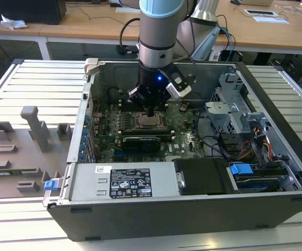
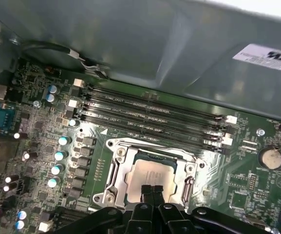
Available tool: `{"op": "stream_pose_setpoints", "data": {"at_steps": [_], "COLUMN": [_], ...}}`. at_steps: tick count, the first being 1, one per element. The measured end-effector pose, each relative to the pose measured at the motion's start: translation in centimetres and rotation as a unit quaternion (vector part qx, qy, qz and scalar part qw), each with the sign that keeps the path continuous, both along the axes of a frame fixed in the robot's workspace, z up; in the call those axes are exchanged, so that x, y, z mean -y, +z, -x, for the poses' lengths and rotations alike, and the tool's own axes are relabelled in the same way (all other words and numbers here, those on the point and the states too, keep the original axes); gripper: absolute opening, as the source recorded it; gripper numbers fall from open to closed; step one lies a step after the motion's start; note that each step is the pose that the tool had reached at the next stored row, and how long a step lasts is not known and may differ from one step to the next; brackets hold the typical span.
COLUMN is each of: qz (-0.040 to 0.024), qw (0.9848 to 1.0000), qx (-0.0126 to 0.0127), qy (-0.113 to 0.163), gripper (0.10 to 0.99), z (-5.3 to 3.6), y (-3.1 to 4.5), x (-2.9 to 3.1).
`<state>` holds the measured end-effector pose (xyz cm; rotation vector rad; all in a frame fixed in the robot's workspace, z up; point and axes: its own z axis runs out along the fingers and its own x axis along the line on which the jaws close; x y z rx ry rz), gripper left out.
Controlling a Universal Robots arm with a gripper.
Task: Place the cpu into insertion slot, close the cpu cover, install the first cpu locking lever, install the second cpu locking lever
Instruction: 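Install the second cpu locking lever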
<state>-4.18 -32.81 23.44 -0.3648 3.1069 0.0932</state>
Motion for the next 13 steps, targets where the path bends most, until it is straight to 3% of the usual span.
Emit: {"op": "stream_pose_setpoints", "data": {"at_steps": [4,13], "qz": [-0.0001,0.0], "qw": [1.0,1.0], "qx": [0.0001,0.0], "qy": [0.0,0.0], "gripper": [0.106,0.106], "z": [0.0,0.0], "y": [0.68,0.7], "x": [0.0,0.0]}}
